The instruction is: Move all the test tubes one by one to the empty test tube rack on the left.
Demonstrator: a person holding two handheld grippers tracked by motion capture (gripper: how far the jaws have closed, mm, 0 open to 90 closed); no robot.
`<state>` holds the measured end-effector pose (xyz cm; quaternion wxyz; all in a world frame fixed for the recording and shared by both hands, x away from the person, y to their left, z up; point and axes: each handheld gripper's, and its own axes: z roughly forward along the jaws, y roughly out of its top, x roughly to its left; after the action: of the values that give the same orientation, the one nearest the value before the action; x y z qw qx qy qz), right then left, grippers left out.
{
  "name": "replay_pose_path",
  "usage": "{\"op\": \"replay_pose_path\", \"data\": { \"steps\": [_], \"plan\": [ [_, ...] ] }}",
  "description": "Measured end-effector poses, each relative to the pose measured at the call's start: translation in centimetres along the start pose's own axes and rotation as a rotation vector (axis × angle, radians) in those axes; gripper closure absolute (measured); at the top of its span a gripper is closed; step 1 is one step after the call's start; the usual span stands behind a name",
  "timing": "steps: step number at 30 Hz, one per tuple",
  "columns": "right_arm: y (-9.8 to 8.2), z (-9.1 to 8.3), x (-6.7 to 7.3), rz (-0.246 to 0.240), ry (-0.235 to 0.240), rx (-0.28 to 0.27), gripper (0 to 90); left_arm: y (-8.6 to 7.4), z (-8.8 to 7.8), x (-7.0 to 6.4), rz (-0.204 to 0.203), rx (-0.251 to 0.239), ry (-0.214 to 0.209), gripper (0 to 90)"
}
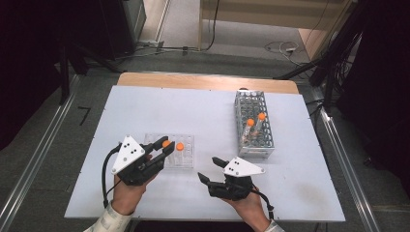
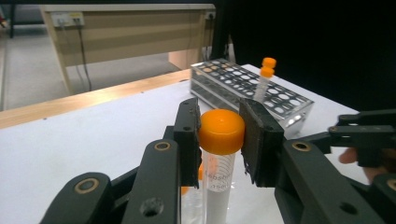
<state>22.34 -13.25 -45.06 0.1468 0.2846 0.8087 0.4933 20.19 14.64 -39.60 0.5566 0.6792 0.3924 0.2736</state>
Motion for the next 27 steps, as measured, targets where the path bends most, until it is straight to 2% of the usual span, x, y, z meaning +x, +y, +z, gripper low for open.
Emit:
{"op": "replay_pose_path", "data": {
  "steps": [11, 14, 27],
  "plan": [
    [0.0, 0.0, -0.1, 0.003, -0.009, -0.002, 31.0, 0.1, 0.0, 1.1, 0.012, -0.018, 0.077, 69.6],
    [0.0, 0.0, -0.1, 0.005, -0.011, -0.002, 31.0, 0.0, 0.3, 1.3, 0.019, -0.008, 0.095, 69.6],
    [0.0, 0.0, -0.1, 0.0, -0.017, -0.004, 31.1, -0.5, 1.4, 2.2, 0.007, -0.009, 0.118, 69.6]
  ]
}}
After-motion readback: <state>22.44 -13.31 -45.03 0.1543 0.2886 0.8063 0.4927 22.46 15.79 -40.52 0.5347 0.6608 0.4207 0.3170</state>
